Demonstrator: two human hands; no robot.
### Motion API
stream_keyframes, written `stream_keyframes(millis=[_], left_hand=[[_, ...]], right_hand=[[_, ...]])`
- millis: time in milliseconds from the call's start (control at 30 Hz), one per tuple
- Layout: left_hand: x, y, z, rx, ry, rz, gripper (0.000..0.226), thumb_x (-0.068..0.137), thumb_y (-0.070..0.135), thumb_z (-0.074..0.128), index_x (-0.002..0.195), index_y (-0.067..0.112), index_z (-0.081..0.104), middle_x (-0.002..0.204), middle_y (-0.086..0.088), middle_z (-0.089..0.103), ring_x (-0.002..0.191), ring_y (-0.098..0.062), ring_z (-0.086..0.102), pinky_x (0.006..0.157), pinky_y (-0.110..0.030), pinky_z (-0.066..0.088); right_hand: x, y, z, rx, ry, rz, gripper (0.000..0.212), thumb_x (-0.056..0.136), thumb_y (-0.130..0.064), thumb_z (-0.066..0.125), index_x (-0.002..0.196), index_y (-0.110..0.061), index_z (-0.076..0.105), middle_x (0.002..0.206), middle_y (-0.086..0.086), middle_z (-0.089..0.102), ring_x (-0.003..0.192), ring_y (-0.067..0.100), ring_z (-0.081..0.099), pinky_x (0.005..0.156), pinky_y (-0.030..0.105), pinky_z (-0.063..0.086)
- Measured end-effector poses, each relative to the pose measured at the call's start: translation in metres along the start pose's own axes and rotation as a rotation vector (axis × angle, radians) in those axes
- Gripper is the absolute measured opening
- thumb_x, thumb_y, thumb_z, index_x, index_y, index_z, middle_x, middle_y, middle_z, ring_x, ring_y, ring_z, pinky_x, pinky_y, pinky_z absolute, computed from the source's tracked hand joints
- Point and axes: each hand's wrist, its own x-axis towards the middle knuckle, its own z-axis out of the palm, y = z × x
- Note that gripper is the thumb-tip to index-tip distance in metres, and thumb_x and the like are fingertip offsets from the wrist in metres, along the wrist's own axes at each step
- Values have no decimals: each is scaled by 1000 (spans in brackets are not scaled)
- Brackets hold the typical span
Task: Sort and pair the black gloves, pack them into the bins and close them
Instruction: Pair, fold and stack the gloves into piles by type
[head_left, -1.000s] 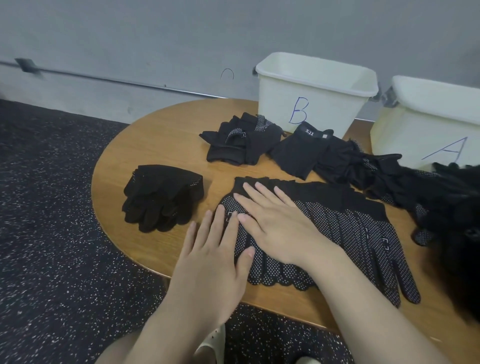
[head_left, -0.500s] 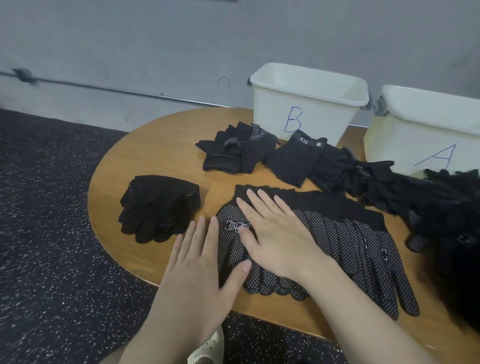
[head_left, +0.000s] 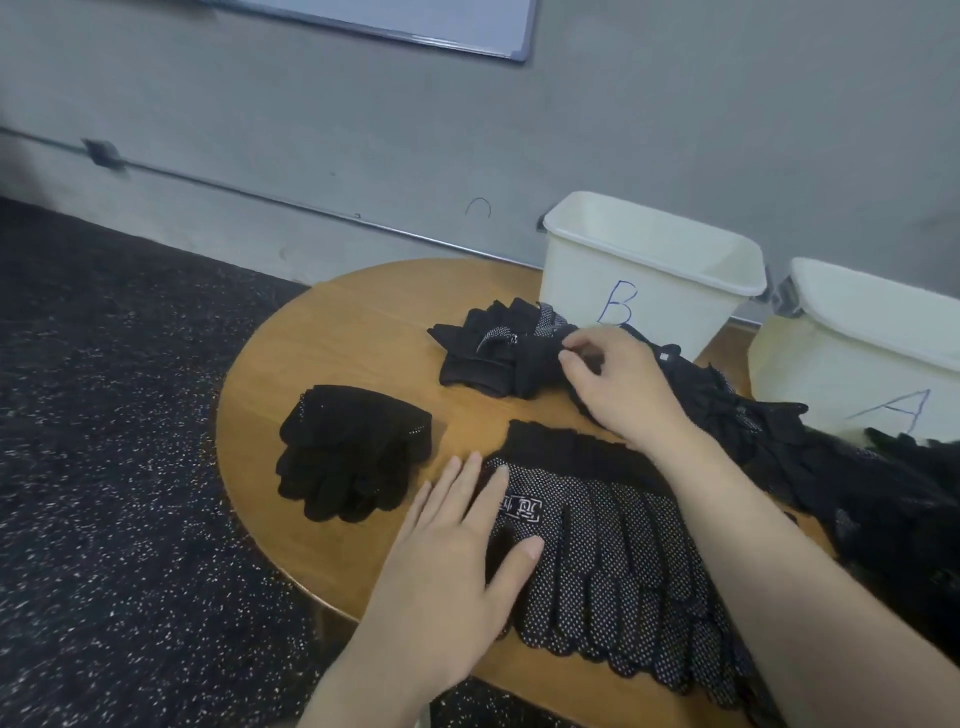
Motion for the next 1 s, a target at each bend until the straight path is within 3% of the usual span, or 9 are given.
stream_keyframes(millis=[133,233,300,367,433,567,667,900,1000], left_hand=[[8,1,3,40,-12,23,76,95,78,9,162,44,-3,169,19,-17,153,0,-23,128,-34,-11],[13,0,9,72,-18,21,75,98,74,17,164,41,-1,170,16,-17,154,-2,-21,127,-34,-14],[16,0,11,75,-26,23,79,94,76,12,164,41,-1,170,16,-18,154,-3,-22,126,-33,-17],[17,-2,12,70,-31,32,85,87,77,6,164,41,0,170,16,-19,154,-2,-22,124,-31,-20],[18,-4,12,61,-29,42,87,85,78,4,163,41,1,169,17,-19,153,-1,-22,124,-30,-20],[17,-7,11,48,-19,56,87,84,79,0,163,41,0,169,17,-18,153,0,-22,123,-29,-20],[16,-8,12,47,-14,60,87,86,78,1,163,40,1,170,17,-15,153,0,-21,124,-29,-19],[13,-7,11,35,-7,57,84,91,77,-1,164,37,7,172,14,-8,155,-2,-17,128,-32,-11],[11,-5,11,27,17,46,84,92,77,-1,164,37,10,173,13,-4,156,-1,-14,128,-31,-11]], right_hand=[[52,2,4,-112,-35,4,26,99,-29,63,122,-17,70,127,4,66,117,23,60,98,34,46],[74,2,11,-167,-104,34,28,95,-36,70,114,-16,73,112,3,70,105,27,65,89,35,50],[81,3,15,-207,-175,104,35,90,-40,75,114,-15,72,109,3,70,102,26,65,91,37,53],[86,3,18,-266,-211,146,25,87,-33,76,106,-18,72,110,4,71,102,27,66,93,41,55],[87,2,18,-303,-180,152,6,86,-21,71,92,-20,73,105,6,72,97,30,67,90,42,57],[90,2,12,-271,-106,137,11,86,-14,64,82,-19,74,92,2,73,90,29,68,85,39,56],[92,-3,-1,-89,6,171,15,86,-14,64,76,-22,73,79,-8,71,79,24,71,73,33,57],[82,-28,-46,117,190,158,17,86,-16,63,73,-20,74,76,-6,74,70,15,67,50,17,48],[74,-39,-66,129,234,141,18,87,-17,62,74,-18,74,77,-5,74,65,17,65,55,18,50]])
